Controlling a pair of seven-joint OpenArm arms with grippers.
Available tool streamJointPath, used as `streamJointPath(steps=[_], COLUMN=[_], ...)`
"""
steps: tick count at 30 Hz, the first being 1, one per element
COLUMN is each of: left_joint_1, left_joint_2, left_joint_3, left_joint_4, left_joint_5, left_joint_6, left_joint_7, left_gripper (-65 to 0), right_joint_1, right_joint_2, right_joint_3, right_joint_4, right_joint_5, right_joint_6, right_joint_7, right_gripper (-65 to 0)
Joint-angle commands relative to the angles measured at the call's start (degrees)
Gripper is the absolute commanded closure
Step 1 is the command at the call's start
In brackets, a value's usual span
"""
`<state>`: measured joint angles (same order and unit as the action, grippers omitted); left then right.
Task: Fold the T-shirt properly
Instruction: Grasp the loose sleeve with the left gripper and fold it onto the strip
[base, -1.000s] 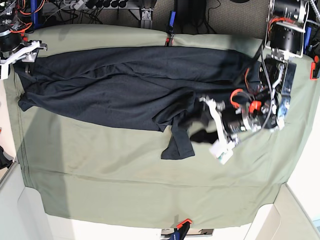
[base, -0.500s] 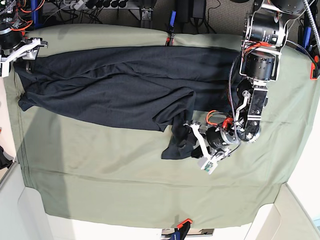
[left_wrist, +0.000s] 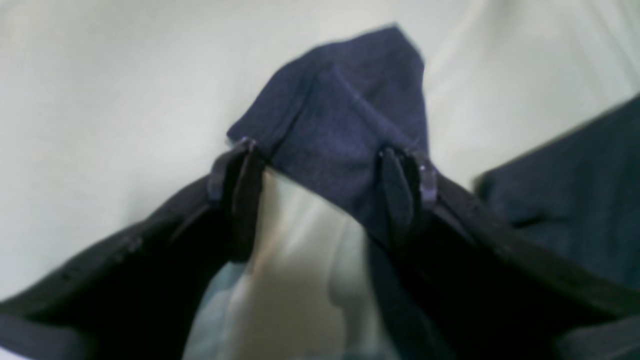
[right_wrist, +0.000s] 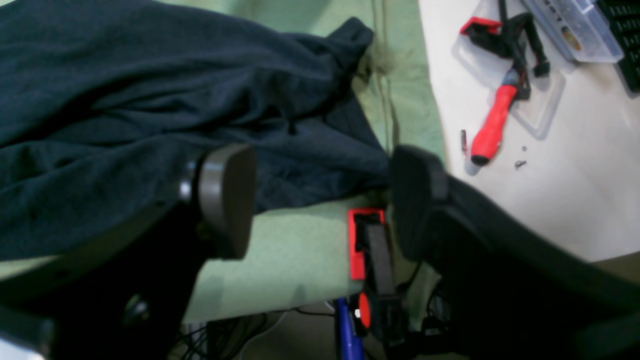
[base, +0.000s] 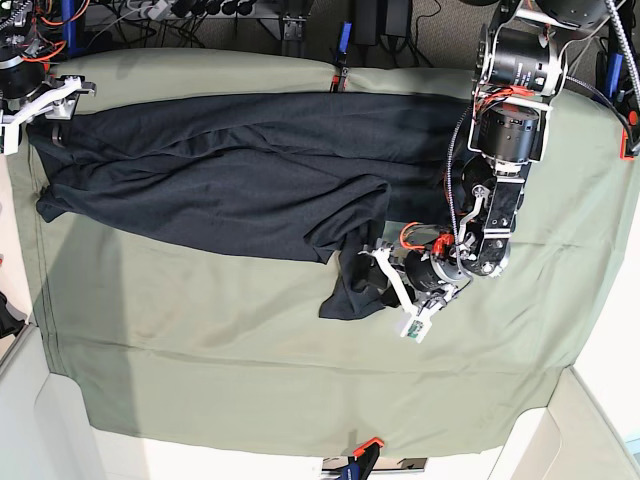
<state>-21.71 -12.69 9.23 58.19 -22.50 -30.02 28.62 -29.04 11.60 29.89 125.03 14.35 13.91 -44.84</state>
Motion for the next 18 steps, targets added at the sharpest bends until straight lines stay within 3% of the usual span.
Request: streamJointPath(steps=[1,5,7,12,18], left_joint_1=[-1.6,-1.6,-1.6,-1.5,-1.9], left_joint_2=[0.5,2.3,2.8,2.8,-0.6], left_joint_3=[-0.2,-0.2,-0.2,-0.2,-0.3], left_joint_4=[0.7,0.2,-0.1,0.0,2.1], left_joint_5=[-1.9,-2.5,-2.4,2.6,4.2], left_joint_6=[-0.2,-0.2,-0.6,-0.6,-0.6], left_joint_7=[0.7,3.0,3.0,1.0,1.0], left_gripper=[-40.1,-39.9,-36.5,-0.9,0.0], right_joint_1=[-0.2,-0.2,-0.2,-0.2,-0.2], right_joint_2=[0.6,0.6,0.6,0.6,0.6], right_joint_3=[0.4,0.4,0.4,0.4,0.4], right_joint_4=[1.2,1.2,1.2,1.2,1.2], right_joint_5=[0.2,0.2,0.2,0.2,0.0], right_joint_6=[-0.2,-0.2,-0.2,-0.2,-0.2], right_joint_7=[1.1,0.9,0.9,0.9,0.9], right_gripper=[-41.8,-41.8,-41.7,-41.7,-41.8])
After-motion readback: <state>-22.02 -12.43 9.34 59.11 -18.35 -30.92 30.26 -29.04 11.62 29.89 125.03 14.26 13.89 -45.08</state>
